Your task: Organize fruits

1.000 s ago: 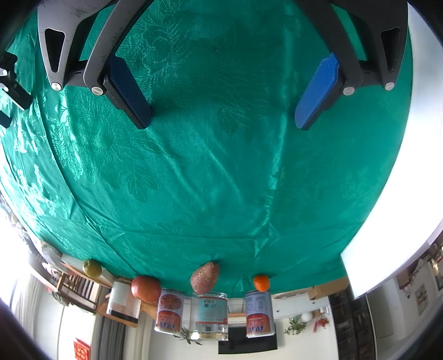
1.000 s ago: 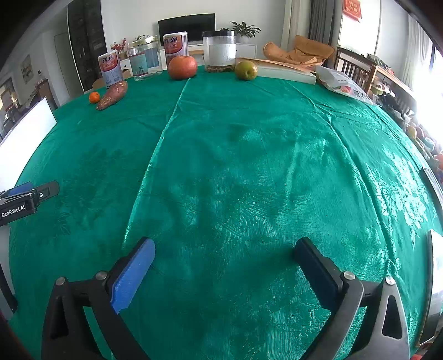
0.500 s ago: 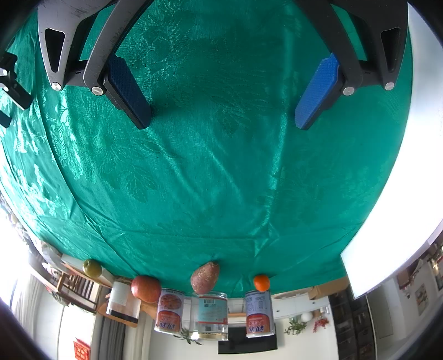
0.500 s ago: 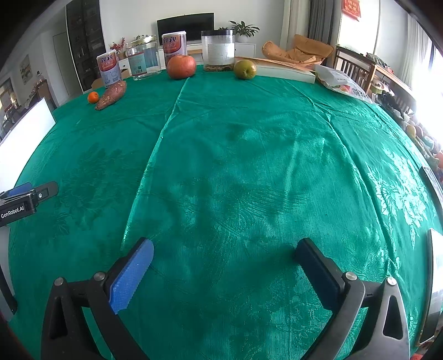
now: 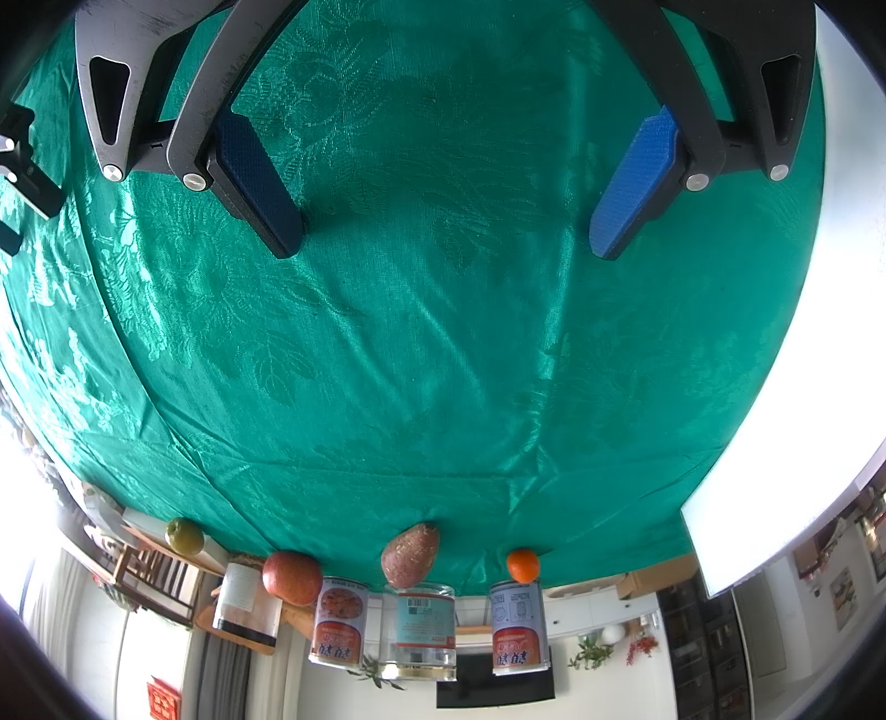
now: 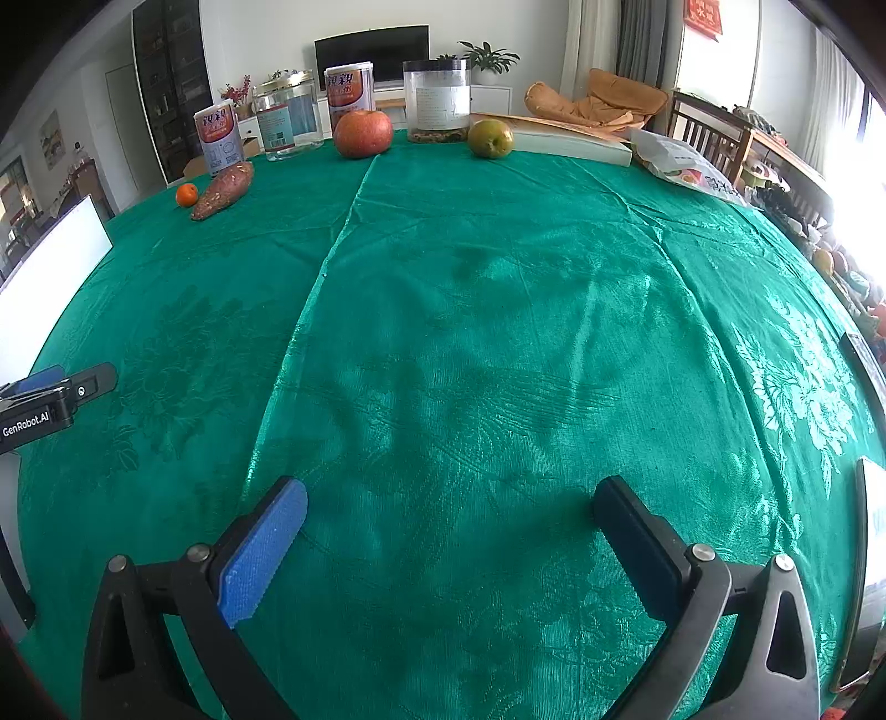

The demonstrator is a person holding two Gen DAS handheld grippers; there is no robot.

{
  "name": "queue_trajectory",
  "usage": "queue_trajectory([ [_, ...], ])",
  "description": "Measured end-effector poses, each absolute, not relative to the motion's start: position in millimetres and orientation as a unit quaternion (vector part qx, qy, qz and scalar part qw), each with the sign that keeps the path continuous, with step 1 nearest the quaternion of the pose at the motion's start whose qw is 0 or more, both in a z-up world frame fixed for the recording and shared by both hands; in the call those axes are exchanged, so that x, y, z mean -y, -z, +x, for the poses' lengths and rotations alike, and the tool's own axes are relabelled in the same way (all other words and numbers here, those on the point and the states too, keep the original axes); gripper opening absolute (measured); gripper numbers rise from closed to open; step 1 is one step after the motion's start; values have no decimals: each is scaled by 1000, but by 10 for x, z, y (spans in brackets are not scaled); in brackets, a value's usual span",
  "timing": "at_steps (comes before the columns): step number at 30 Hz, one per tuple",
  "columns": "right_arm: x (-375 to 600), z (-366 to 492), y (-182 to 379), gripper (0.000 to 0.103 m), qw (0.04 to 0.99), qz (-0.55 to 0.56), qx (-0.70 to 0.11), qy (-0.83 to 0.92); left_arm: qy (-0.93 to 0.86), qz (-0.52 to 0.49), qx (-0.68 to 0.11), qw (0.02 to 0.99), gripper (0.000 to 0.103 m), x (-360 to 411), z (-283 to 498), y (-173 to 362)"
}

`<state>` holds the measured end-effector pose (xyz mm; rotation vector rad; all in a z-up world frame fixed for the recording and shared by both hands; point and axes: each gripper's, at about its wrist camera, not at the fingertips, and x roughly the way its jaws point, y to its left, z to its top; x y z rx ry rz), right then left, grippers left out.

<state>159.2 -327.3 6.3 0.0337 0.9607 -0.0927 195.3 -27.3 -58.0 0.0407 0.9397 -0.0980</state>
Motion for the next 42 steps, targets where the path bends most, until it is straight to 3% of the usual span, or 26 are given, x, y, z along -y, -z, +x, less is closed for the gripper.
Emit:
queue_trajectory([
  [42,3245,1584,-69,103,885,13,-464,39,47,20,-453,890,103,272,1955,580],
])
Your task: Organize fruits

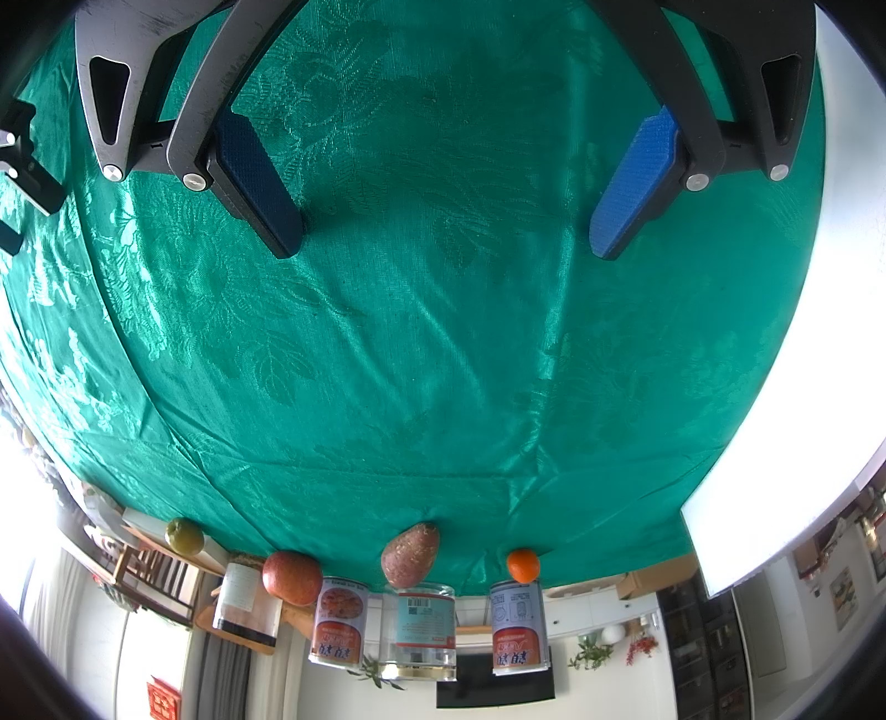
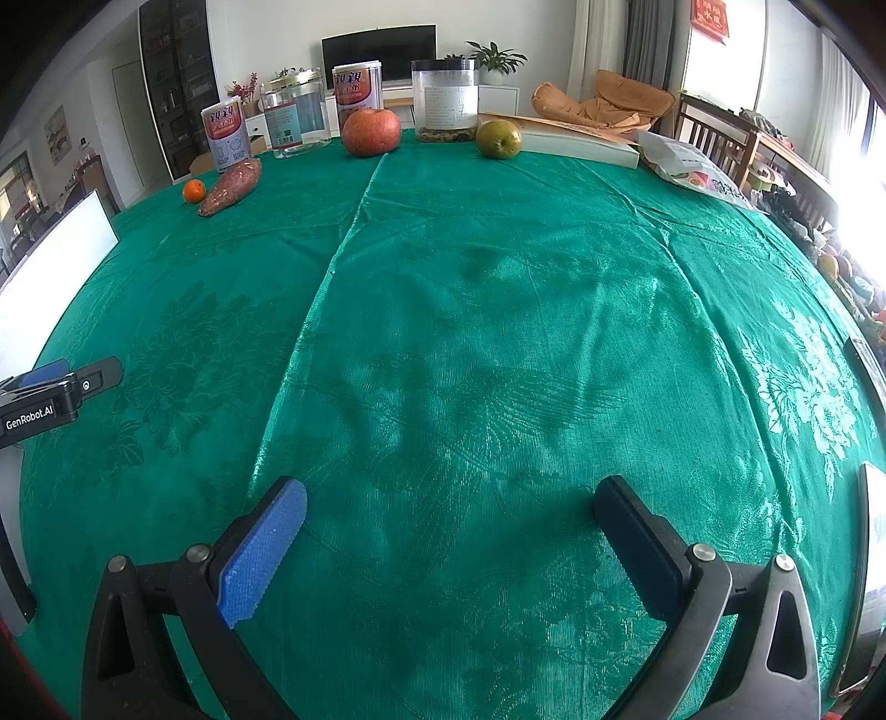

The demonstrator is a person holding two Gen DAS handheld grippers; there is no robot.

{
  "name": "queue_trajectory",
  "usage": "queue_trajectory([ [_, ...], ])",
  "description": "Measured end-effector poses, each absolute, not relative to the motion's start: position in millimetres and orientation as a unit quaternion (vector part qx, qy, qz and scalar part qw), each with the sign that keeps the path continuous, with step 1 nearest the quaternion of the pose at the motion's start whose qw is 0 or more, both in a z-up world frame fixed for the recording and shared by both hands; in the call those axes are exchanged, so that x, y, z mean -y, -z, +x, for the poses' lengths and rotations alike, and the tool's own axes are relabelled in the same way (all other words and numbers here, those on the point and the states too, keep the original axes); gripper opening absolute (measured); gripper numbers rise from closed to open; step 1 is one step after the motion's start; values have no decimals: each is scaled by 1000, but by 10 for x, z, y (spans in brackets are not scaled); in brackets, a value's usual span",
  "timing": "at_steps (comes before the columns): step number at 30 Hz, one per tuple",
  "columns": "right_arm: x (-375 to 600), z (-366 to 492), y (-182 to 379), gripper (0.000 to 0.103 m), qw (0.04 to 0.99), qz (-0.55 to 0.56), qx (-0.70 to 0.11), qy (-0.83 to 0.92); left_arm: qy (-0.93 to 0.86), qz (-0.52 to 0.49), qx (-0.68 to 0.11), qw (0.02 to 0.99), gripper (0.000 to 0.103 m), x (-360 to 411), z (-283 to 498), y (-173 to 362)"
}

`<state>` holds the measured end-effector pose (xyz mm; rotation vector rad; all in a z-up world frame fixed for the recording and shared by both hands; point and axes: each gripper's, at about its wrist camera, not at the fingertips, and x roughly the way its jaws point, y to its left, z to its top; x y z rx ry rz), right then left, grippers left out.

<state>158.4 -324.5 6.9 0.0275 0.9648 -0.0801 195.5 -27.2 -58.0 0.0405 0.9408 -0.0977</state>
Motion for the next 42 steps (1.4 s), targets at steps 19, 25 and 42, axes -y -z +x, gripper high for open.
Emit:
queue_trajectory([
  [19,3248,1590,-70,103,885,13,-464,39,47,19,-453,890,103,273,1954,580],
  [25,3249,1590,-70,103,885,13,-464,39,47,19,-453,890,103,273,1955,580],
  [42,3248,1593,-67,103,885,12,-463,41,30,11,-454,891,103,301,1971,582],
])
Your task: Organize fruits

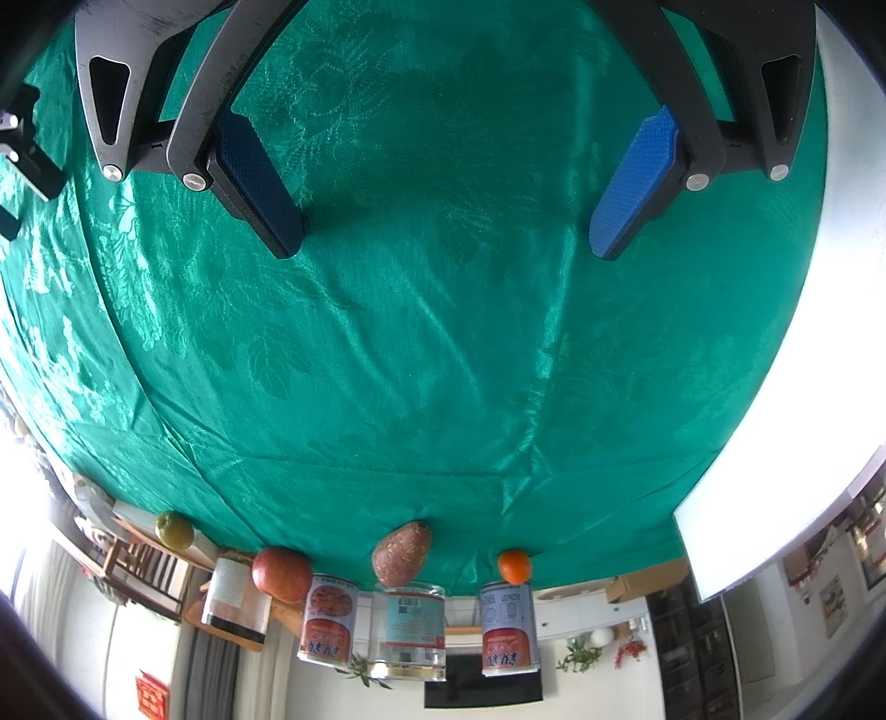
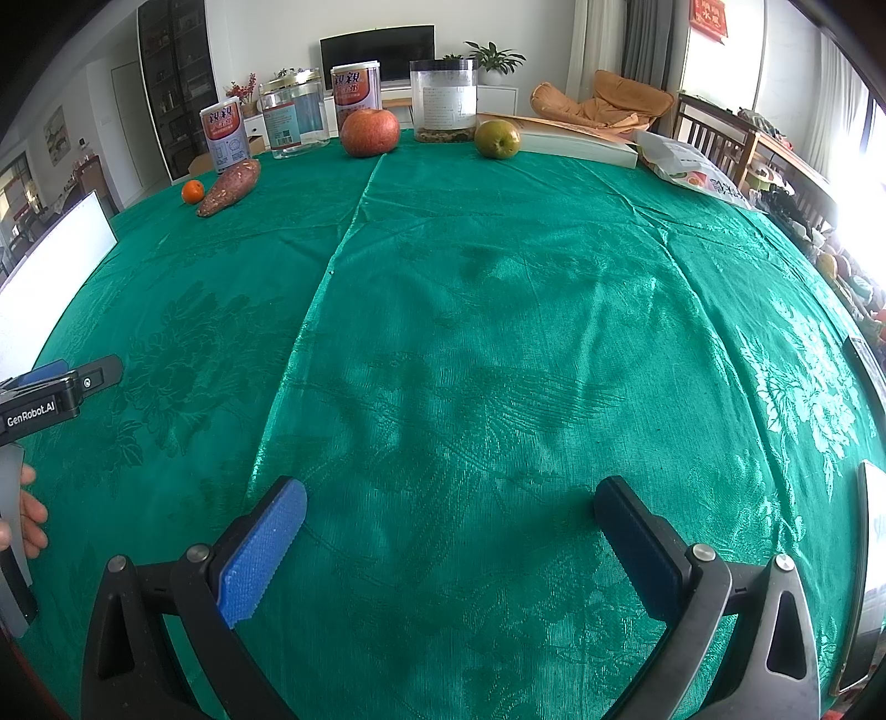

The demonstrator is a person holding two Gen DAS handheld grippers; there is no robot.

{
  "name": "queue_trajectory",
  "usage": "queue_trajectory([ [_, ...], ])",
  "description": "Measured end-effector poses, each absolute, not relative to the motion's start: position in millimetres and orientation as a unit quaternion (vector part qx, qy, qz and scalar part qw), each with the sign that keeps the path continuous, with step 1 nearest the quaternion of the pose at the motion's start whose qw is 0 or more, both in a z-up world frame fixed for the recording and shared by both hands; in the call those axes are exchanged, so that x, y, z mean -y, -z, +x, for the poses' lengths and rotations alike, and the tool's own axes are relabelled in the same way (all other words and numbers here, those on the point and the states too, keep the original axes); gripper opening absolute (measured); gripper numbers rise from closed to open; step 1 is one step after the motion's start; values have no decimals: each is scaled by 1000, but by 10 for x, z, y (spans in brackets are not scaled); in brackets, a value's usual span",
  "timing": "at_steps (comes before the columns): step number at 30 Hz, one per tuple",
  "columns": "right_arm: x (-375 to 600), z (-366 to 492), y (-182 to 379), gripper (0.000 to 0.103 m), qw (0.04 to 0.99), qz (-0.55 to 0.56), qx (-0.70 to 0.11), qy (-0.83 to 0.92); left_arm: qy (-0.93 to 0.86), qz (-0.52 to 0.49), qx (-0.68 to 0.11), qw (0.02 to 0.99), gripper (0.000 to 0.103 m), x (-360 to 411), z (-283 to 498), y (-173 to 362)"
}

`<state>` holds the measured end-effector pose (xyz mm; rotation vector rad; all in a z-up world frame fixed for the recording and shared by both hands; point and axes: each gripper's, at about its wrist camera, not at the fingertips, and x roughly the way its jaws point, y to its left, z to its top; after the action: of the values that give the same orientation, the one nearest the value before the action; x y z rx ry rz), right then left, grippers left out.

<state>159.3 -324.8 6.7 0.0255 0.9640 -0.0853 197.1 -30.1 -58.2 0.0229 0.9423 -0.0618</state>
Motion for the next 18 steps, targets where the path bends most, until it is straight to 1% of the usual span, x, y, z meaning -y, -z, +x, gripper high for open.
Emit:
queue_trajectory([
  [3,3251,1588,-71,103,884,12,-466,38,39,16,-459,887,103,304,1952,577],
  [5,3299,1664,-111,103,871,17,-490,16,73,28,-499,863,102,303,2010,533],
  [6,3376,1749,-179,103,868,37,-495,-7,90,23,-517,851,101,295,2068,497],
  [8,3573,2021,-406,103,873,62,-484,-31,141,-22,-541,829,101,222,2286,343],
  [10,3766,2526,-645,103,870,53,-489,-28,164,-78,-550,815,101,139,2644,135],
  [12,3966,3137,-792,103,859,64,-506,-35,159,-103,-567,802,101,149,3105,-31],
  [15,4322,4037,-908,103,847,109,-521,-23,154,-77,-586,792,101,325,3817,-141],
  [18,4556,4684,-896,103,833,180,-522,-20,150,-57,-587,794,101,474,4233,-94],
])
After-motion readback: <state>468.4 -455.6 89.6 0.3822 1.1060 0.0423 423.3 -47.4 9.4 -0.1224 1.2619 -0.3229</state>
